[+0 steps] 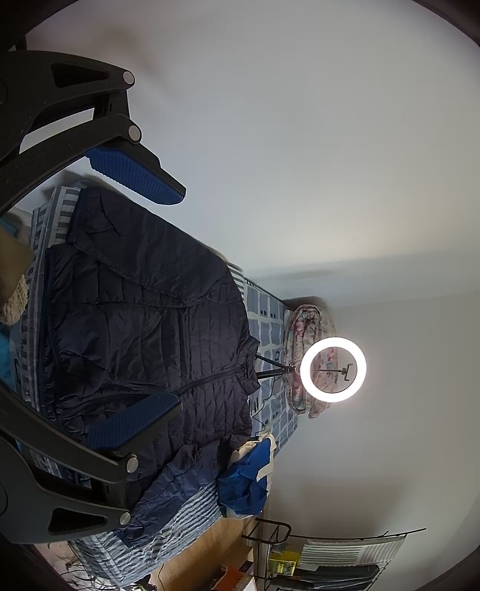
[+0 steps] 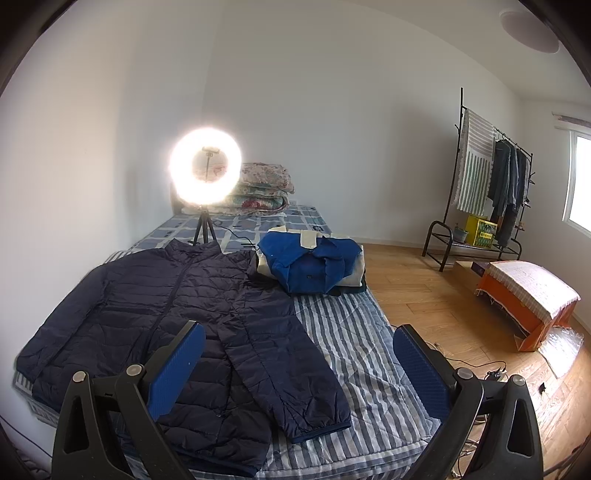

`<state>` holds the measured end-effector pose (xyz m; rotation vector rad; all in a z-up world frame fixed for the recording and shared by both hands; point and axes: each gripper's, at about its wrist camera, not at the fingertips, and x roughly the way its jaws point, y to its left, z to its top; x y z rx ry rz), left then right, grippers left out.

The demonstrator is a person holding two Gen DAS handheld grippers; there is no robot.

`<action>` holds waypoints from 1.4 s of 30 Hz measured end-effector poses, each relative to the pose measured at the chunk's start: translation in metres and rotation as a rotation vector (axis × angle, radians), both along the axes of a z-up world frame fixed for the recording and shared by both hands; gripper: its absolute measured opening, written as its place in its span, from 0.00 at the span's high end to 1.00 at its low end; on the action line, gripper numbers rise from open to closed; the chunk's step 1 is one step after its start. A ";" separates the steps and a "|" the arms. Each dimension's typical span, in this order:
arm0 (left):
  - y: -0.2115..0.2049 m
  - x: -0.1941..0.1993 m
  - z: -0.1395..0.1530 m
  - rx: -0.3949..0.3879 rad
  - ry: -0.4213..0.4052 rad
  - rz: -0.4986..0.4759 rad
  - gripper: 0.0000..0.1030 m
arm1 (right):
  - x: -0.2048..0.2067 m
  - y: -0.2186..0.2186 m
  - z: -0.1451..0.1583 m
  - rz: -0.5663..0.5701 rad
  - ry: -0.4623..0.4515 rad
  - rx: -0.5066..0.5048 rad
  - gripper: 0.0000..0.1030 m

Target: Fold large clothes

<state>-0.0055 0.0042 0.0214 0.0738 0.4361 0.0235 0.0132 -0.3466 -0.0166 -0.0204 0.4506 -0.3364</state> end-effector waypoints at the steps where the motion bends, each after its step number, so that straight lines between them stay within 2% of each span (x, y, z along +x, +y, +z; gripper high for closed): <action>1: -0.001 -0.001 0.000 0.000 -0.001 0.001 0.00 | 0.000 0.001 0.000 0.000 0.001 -0.001 0.00; 42: 0.001 0.000 0.007 0.006 -0.021 0.009 0.00 | 0.003 0.003 0.000 0.002 0.004 -0.002 0.00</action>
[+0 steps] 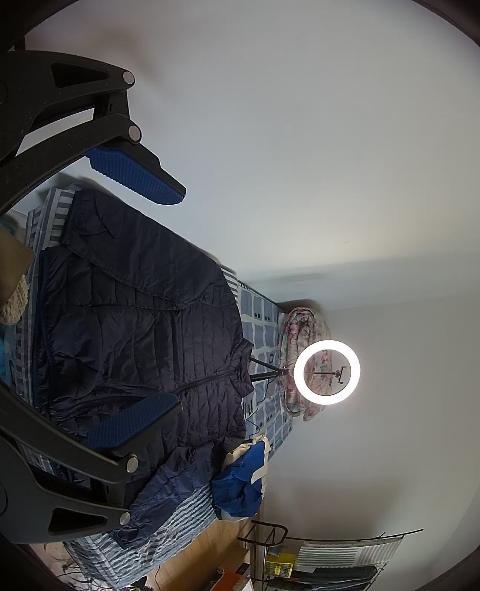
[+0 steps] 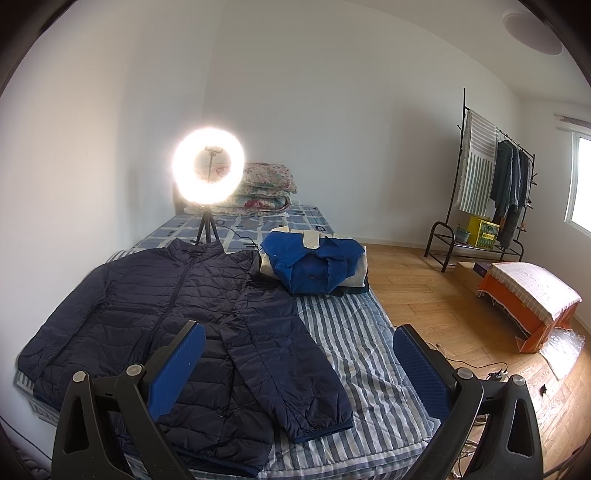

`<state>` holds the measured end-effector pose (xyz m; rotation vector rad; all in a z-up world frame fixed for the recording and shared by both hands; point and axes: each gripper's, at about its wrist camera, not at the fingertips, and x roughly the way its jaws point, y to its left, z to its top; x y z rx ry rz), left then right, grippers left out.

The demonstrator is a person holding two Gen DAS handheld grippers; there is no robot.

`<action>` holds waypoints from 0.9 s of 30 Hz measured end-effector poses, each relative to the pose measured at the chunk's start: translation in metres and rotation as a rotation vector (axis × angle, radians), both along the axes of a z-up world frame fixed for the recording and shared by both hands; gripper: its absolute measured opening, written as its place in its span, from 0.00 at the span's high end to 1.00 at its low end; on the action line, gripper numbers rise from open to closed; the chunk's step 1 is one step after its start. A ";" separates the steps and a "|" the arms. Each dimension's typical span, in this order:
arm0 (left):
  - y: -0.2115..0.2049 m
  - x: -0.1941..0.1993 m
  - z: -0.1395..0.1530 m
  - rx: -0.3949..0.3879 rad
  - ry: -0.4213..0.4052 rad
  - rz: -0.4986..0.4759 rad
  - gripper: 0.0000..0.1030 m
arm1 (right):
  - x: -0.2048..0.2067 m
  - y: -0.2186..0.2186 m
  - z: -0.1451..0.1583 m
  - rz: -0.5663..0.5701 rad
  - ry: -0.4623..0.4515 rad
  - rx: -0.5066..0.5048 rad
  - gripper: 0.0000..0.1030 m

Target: Fold large clothes

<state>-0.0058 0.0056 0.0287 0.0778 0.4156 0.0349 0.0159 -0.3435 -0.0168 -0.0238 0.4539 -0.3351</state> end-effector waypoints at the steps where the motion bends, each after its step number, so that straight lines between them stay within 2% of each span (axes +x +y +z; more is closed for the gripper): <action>1: 0.000 0.000 0.000 -0.001 0.000 -0.001 0.00 | 0.001 0.001 0.000 0.001 0.000 0.000 0.00; 18: 0.001 -0.001 -0.001 0.000 0.001 0.004 0.00 | 0.006 0.007 -0.003 0.016 0.005 -0.003 0.00; 27: 0.010 0.006 -0.013 0.011 0.015 0.037 0.00 | 0.017 0.019 -0.006 0.045 0.014 -0.012 0.00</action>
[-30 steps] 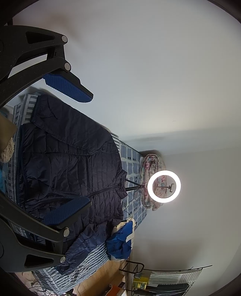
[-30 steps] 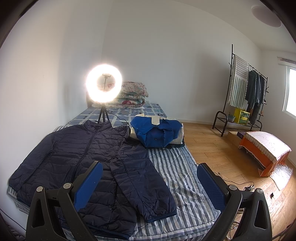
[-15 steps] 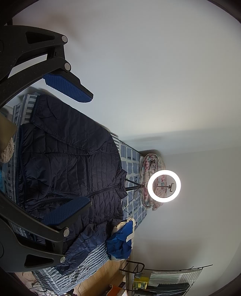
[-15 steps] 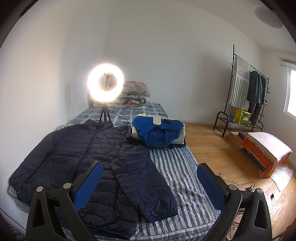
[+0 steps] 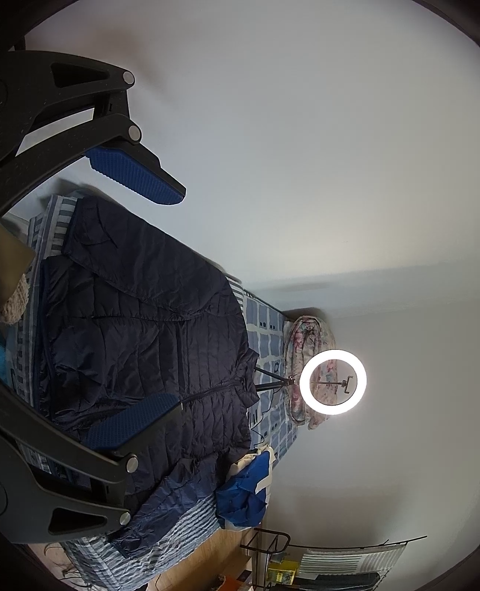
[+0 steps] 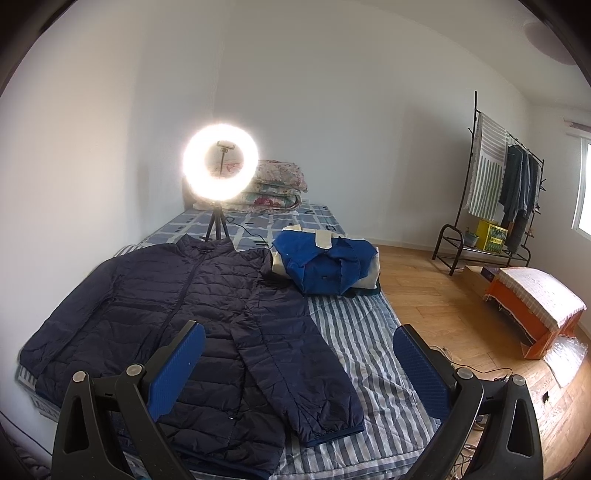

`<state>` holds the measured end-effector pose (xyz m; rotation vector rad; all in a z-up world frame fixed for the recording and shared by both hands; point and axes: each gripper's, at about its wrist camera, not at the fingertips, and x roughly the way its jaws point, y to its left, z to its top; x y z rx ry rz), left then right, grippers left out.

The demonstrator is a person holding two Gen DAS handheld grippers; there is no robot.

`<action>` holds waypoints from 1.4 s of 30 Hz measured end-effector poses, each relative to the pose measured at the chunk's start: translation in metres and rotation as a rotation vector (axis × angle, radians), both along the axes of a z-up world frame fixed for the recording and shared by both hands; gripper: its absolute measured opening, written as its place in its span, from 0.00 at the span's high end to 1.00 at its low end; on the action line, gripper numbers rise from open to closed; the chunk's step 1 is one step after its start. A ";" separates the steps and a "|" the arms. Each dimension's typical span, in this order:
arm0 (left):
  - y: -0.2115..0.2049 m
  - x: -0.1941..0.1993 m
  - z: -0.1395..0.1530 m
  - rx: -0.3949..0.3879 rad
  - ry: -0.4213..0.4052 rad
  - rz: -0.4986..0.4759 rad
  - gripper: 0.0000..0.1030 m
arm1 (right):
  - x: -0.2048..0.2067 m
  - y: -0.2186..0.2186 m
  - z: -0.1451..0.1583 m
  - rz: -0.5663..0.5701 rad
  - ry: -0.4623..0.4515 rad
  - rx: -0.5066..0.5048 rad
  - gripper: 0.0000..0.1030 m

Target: Fold large clothes

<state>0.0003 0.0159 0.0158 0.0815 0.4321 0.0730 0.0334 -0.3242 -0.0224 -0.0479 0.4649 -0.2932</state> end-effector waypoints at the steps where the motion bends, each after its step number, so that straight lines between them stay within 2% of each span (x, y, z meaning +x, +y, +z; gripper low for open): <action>1: 0.000 -0.001 -0.003 0.002 0.002 0.006 0.00 | 0.002 0.002 0.000 0.006 0.002 -0.002 0.00; 15: 0.039 -0.004 -0.030 0.011 0.032 0.103 0.00 | 0.040 0.051 0.002 0.110 0.003 -0.048 0.00; 23: 0.061 -0.017 -0.049 0.034 0.025 0.163 0.00 | 0.069 0.091 0.004 0.263 -0.032 -0.059 0.00; 28: 0.081 -0.025 -0.063 -0.003 0.047 0.176 0.00 | 0.093 0.123 0.003 0.398 -0.034 -0.040 0.00; 34: 0.092 -0.040 -0.075 0.008 0.036 0.177 0.00 | 0.120 0.181 -0.008 0.626 0.022 -0.038 0.02; 39: 0.102 -0.050 -0.083 -0.023 0.058 0.155 0.00 | 0.143 0.238 -0.027 0.829 0.114 -0.042 0.15; 42: 0.105 -0.055 -0.087 -0.031 0.071 0.149 0.00 | 0.160 0.271 -0.047 0.943 0.223 -0.031 0.27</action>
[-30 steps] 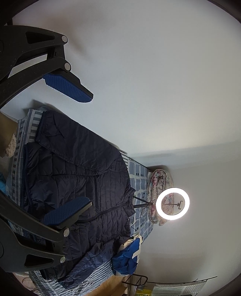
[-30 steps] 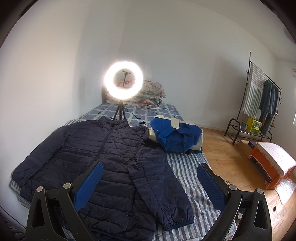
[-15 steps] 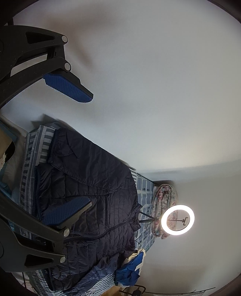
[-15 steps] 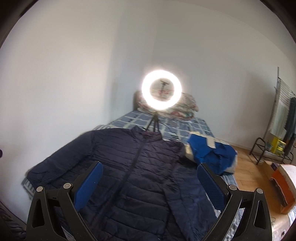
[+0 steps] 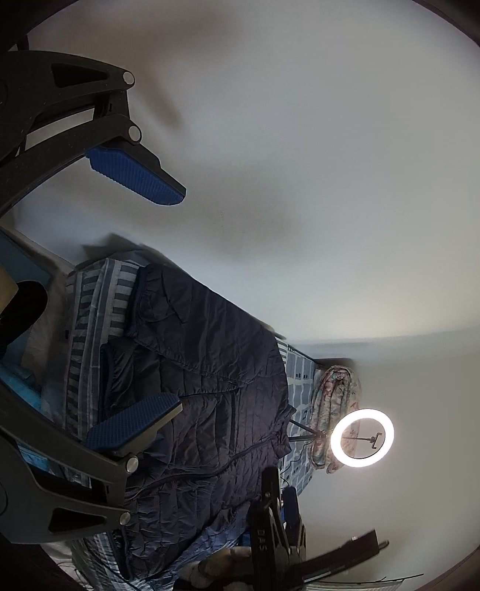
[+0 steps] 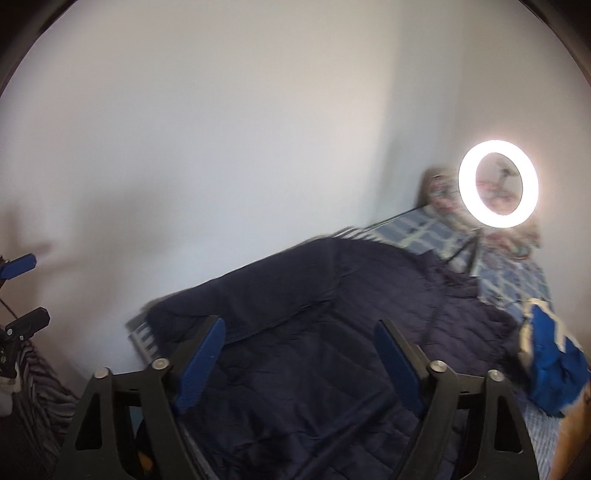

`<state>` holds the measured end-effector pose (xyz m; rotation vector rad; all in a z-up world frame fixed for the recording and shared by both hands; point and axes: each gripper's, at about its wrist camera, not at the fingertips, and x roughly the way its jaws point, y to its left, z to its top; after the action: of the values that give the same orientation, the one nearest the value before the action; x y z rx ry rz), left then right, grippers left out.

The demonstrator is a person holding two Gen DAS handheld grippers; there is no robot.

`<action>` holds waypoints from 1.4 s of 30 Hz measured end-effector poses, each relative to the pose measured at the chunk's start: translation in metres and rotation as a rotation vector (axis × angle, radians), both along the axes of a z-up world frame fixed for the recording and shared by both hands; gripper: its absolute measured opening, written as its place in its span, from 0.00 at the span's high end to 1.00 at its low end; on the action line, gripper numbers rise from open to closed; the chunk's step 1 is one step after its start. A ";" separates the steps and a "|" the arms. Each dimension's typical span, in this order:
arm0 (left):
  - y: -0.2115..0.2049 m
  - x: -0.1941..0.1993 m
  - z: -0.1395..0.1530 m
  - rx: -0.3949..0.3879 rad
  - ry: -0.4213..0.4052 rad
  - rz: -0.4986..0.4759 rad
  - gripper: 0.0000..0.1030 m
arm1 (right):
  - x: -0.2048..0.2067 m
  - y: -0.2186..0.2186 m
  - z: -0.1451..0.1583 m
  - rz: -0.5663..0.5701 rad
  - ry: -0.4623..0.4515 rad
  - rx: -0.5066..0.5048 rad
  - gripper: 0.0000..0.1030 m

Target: Fold large clothes

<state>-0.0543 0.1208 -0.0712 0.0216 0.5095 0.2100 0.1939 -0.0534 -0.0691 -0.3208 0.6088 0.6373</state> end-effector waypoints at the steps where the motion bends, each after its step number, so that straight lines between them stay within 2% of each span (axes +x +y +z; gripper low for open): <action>1: 0.001 -0.001 -0.002 0.000 0.002 -0.002 0.00 | 0.005 0.009 -0.006 0.029 0.041 -0.006 0.28; 4: 0.001 -0.004 -0.004 0.000 0.007 -0.003 0.00 | 0.030 0.033 -0.032 0.063 0.204 0.001 0.35; 6: 0.001 -0.003 -0.007 0.002 0.012 -0.009 0.00 | 0.051 0.045 -0.053 0.072 0.340 0.033 0.48; 9: 0.002 0.004 -0.010 -0.008 0.021 -0.023 0.00 | 0.080 0.056 -0.086 0.042 0.502 0.091 0.52; 15: 0.002 0.019 -0.009 -0.023 0.033 -0.056 0.00 | 0.123 0.076 -0.139 -0.060 0.664 0.133 0.59; 21: 0.006 0.037 -0.009 -0.012 0.020 -0.073 0.00 | 0.148 0.086 -0.175 -0.123 0.794 0.187 0.59; 24: 0.010 0.045 -0.015 -0.005 -0.001 -0.064 0.00 | 0.155 0.091 -0.189 -0.152 0.824 0.186 0.62; 26: 0.013 0.053 -0.019 -0.032 0.025 -0.070 0.00 | 0.157 0.094 -0.196 -0.163 0.840 0.188 0.67; 28: 0.012 0.054 -0.018 -0.041 0.024 -0.084 0.00 | 0.158 0.097 -0.200 -0.156 0.846 0.190 0.82; 29: 0.009 0.054 -0.017 -0.031 0.015 -0.089 0.00 | 0.158 0.098 -0.199 -0.151 0.838 0.184 0.94; 30: 0.007 0.053 -0.017 -0.019 0.009 -0.093 0.00 | 0.158 0.097 -0.197 -0.144 0.827 0.186 0.98; 31: 0.005 0.053 -0.016 -0.008 0.006 -0.099 0.00 | 0.157 0.100 -0.199 -0.139 0.817 0.188 0.99; 35: 0.000 0.051 -0.018 0.008 0.014 -0.124 0.00 | 0.154 0.085 -0.175 -0.132 0.753 0.145 1.00; 42: -0.003 0.050 -0.015 0.013 -0.007 -0.123 0.00 | 0.154 0.036 -0.137 -0.174 0.647 0.057 1.00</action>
<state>-0.0047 0.1181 -0.0858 0.0641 0.4981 0.0932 0.3483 -0.0169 -0.2065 0.0030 1.2207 0.5859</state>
